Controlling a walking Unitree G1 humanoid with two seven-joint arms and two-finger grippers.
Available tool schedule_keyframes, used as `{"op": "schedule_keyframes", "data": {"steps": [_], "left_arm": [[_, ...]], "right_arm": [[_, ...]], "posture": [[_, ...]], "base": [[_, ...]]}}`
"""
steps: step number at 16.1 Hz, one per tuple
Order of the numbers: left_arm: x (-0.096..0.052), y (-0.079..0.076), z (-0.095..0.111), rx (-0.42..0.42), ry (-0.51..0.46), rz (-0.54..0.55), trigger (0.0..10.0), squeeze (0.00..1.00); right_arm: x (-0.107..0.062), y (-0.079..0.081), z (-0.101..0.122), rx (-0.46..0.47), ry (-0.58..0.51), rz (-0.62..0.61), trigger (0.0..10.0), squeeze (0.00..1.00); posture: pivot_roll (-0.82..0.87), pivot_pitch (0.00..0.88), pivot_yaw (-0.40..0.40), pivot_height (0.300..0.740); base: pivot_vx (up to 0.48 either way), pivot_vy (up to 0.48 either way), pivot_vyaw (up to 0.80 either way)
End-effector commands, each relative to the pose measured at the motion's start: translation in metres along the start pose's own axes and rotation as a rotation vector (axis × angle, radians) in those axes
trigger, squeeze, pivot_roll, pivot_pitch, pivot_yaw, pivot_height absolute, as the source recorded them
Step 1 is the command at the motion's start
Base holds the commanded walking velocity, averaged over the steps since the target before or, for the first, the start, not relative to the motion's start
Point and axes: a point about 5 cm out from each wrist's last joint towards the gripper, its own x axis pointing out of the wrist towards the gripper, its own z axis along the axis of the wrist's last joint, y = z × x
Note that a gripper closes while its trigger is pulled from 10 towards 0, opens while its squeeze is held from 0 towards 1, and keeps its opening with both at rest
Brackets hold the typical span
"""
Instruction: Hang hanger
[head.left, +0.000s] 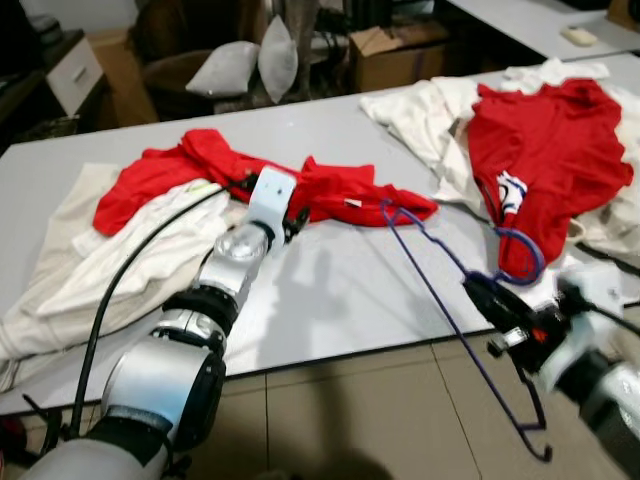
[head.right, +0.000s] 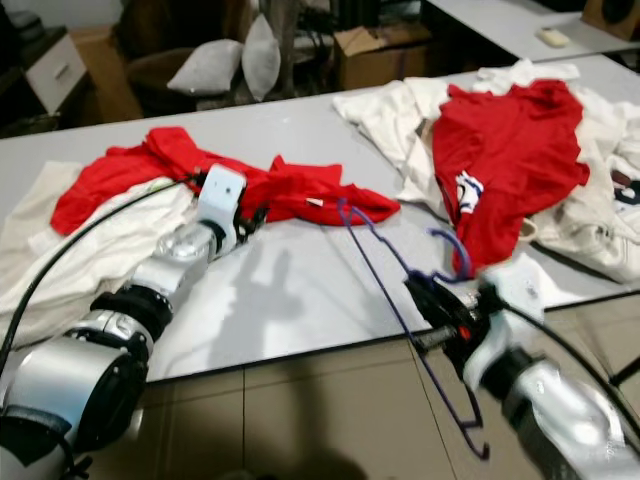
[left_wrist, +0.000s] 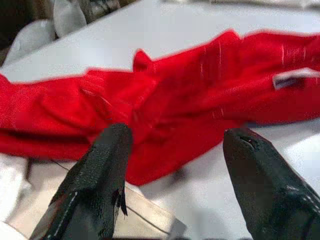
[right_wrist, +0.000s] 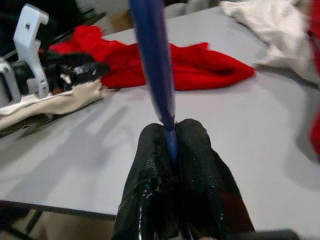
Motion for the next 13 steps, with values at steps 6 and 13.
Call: {"op": "schedule_keyframes", "data": {"steps": [6, 13], "left_arm": [[-0.003, 0.009, -0.014, -0.004, 0.053, 0.124, 10.0, 0.0], [-0.012, 0.011, 0.012, -0.138, -0.328, 0.077, 10.0, 0.0]], "right_arm": [[-0.018, 0.01, 0.006, 0.026, -0.075, -0.076, 10.0, 0.0], [-0.025, 0.018, 0.002, 0.042, -0.063, -0.053, 10.0, 0.0]], "posture": [[-0.33, 0.088, 0.129, 0.74], [-0.33, 0.065, 0.138, 0.74]], "base": [[0.0, 0.0, 0.0], [0.0, 0.0, 0.0]]}}
